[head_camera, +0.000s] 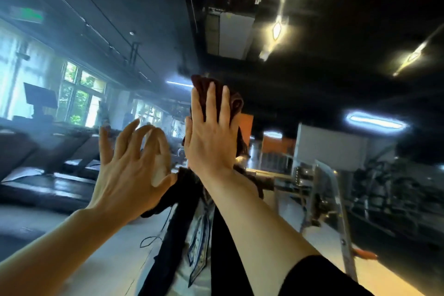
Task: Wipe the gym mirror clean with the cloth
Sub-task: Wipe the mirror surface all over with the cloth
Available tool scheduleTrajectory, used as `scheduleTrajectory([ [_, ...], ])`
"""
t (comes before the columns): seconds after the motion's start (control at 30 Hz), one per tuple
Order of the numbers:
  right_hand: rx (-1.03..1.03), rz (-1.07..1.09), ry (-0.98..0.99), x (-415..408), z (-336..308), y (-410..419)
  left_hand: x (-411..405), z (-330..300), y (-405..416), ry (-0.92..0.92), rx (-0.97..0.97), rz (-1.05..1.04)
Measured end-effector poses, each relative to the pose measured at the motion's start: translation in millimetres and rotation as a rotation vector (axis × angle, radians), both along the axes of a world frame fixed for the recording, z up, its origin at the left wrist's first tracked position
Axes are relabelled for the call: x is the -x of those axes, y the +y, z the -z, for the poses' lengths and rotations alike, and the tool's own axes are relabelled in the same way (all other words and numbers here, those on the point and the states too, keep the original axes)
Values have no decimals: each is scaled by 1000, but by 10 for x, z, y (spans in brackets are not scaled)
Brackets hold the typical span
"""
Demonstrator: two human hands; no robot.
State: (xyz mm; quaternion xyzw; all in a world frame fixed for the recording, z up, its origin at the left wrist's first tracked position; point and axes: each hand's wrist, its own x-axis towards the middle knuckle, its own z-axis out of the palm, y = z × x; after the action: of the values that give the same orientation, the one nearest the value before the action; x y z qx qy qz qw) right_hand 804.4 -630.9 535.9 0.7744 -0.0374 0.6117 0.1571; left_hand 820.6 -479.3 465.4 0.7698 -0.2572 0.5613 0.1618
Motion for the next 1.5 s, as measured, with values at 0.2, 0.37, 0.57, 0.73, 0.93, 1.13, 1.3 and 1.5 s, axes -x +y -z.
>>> scheduleTrajectory([
  [0.2, 238, -7, 149, 64, 239, -53, 95, 65, -139, 28, -25, 9],
  [0.37, 196, 66, 100, 383, 259, -611, 318, 42, -664, -29, -65, 97],
  [0.57, -16, 124, -21, 893, 342, -1597, 594, 119, -1311, -18, -143, 164],
  [0.73, -213, 148, -74, 1453, 502, -2524, 827, 156, -1829, -25, -130, 238],
  [0.93, -357, 179, -165, 1809, 1125, -3219, 1049, 413, -2297, 5, -143, 270],
  [1.13, -403, 54, -198, 1488, 1248, -2610, 1027, 790, -2214, 10, -41, 284],
  [1.3, 138, -34, 133, 1199, 1192, -2027, 913, 1058, -1781, 24, 116, 224],
  [1.5, -11, -78, -15, 1134, 491, -2048, 568, 1162, -984, 46, 22, 56],
])
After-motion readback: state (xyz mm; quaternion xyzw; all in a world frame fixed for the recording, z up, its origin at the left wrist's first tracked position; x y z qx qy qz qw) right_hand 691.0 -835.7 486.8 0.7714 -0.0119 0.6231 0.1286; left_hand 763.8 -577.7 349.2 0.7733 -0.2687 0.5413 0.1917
